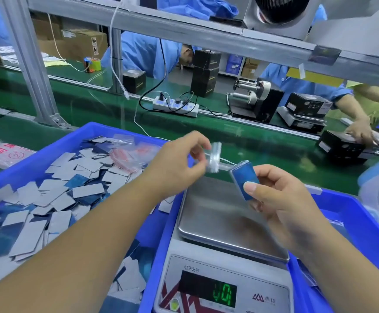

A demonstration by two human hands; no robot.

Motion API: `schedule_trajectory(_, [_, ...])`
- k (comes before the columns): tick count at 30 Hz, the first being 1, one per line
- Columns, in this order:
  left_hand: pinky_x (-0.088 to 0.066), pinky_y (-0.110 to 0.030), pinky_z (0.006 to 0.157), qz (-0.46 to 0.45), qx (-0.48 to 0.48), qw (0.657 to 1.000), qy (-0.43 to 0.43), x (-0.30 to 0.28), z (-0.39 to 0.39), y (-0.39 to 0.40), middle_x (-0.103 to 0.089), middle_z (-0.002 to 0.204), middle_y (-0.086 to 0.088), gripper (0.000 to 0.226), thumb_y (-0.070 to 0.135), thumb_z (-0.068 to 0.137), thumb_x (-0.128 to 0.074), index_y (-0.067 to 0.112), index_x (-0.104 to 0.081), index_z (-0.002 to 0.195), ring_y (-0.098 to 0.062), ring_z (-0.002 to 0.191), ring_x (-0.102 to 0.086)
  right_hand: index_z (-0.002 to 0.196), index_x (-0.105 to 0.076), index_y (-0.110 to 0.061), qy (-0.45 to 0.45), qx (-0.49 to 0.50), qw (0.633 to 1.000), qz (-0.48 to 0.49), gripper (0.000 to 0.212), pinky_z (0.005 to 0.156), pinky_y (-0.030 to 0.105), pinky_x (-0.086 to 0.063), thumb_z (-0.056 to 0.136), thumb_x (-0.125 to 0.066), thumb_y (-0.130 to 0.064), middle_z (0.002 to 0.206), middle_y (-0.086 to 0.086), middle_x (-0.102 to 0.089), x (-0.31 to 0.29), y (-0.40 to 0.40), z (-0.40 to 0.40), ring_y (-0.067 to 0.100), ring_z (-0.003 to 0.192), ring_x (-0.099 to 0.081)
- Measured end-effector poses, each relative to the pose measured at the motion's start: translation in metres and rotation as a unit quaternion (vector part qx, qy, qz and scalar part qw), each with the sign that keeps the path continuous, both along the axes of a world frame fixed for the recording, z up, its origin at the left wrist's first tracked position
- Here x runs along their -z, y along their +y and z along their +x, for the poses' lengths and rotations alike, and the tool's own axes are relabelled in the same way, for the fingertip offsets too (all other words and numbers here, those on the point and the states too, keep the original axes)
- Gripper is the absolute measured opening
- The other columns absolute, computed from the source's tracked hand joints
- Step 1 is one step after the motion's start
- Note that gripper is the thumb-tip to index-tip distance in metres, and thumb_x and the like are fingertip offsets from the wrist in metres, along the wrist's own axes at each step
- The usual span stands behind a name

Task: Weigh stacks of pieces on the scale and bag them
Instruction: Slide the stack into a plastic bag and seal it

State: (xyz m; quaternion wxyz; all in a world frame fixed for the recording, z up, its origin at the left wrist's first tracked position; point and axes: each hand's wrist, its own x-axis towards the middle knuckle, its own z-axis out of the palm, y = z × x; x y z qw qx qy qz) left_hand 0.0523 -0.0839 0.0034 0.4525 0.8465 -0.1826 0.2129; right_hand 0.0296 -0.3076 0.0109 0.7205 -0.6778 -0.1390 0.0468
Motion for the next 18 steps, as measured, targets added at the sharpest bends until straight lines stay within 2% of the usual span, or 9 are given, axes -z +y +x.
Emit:
schedule_trajectory(3, [-0.033, -0.005, 0.070, 0.058, 0.058, 0.996, -0.027, 0.001, -0.007, -0.017, -0.064, 0.081, 0.014, 0.032, 0.005, 0.083, -0.070, 0.026, -0.057, 0.105, 0.009, 0.076, -0.051, 0.086, -0.070, -0.014, 0.025, -0.023, 0.999, 0.040, 0.027, 0.063, 0.024, -0.044, 0.064, -0.079, -0.003, 0.083, 0.006, -0.068, -0.005, -0.001, -0.002, 0.017, 0.069, -0.058])
schedule_trajectory(5, [-0.033, -0.006, 0.069, 0.074, 0.081, 0.993, -0.035, 0.002, -0.008, -0.023, -0.065, 0.082, 0.014, 0.036, 0.007, 0.081, -0.071, 0.024, -0.055, 0.109, 0.006, 0.079, -0.050, 0.084, -0.070, -0.013, 0.019, -0.013, 0.999, 0.046, 0.027, 0.068, 0.026, -0.049, 0.060, -0.079, -0.008, 0.085, 0.010, -0.068, -0.007, -0.001, -0.003, 0.020, 0.073, -0.061])
schedule_trajectory(9, [-0.033, -0.006, 0.067, 0.088, 0.095, 0.990, -0.051, -0.001, -0.012, -0.030, -0.065, 0.083, 0.015, 0.043, 0.013, 0.079, -0.071, 0.031, -0.047, 0.110, 0.008, 0.078, -0.050, 0.082, -0.066, -0.012, 0.042, 0.026, 0.997, 0.052, 0.028, 0.065, 0.026, -0.051, 0.056, -0.077, -0.010, 0.077, 0.008, -0.066, -0.007, -0.001, -0.001, 0.019, 0.068, -0.061])
schedule_trajectory(12, [-0.033, -0.005, 0.070, 0.074, 0.102, 0.991, -0.051, -0.001, -0.014, -0.030, -0.066, 0.081, 0.016, 0.043, 0.012, 0.080, -0.072, 0.028, -0.048, 0.112, 0.009, 0.078, -0.052, 0.078, -0.066, -0.013, 0.062, 0.051, 0.995, 0.058, 0.028, 0.062, 0.026, -0.053, 0.053, -0.078, -0.010, 0.078, 0.009, -0.063, -0.006, 0.000, 0.001, 0.020, 0.070, -0.061])
schedule_trajectory(15, [-0.034, -0.008, 0.073, 0.065, 0.091, 0.993, -0.042, -0.002, -0.015, -0.031, -0.065, 0.084, 0.015, 0.038, 0.013, 0.082, -0.073, 0.025, -0.051, 0.110, 0.001, 0.083, -0.053, 0.074, -0.067, -0.015, 0.058, 0.071, 0.992, 0.086, 0.022, 0.063, 0.028, -0.053, 0.055, -0.077, -0.008, 0.079, 0.008, -0.064, -0.006, 0.001, 0.001, 0.021, 0.072, -0.062])
schedule_trajectory(17, [-0.035, -0.011, 0.073, 0.032, 0.048, 0.996, -0.069, -0.006, -0.016, -0.031, -0.060, 0.084, 0.014, 0.025, 0.015, 0.082, -0.072, 0.023, -0.055, 0.099, -0.004, 0.083, -0.051, 0.072, -0.068, -0.015, 0.040, 0.089, 0.989, 0.111, 0.019, 0.063, 0.027, -0.054, 0.057, -0.075, -0.006, 0.076, 0.006, -0.065, -0.006, 0.000, 0.002, 0.021, 0.071, -0.063])
schedule_trajectory(18, [-0.036, -0.013, 0.069, -0.002, 0.028, 0.996, -0.081, -0.009, -0.016, -0.031, -0.057, 0.078, 0.013, 0.015, 0.016, 0.082, -0.070, 0.020, -0.057, 0.089, -0.004, 0.076, -0.049, 0.074, -0.067, -0.013, 0.031, 0.102, 0.987, 0.124, 0.019, 0.065, 0.027, -0.055, 0.059, -0.074, -0.006, 0.076, 0.006, -0.065, -0.007, 0.000, 0.002, 0.022, 0.073, -0.063])
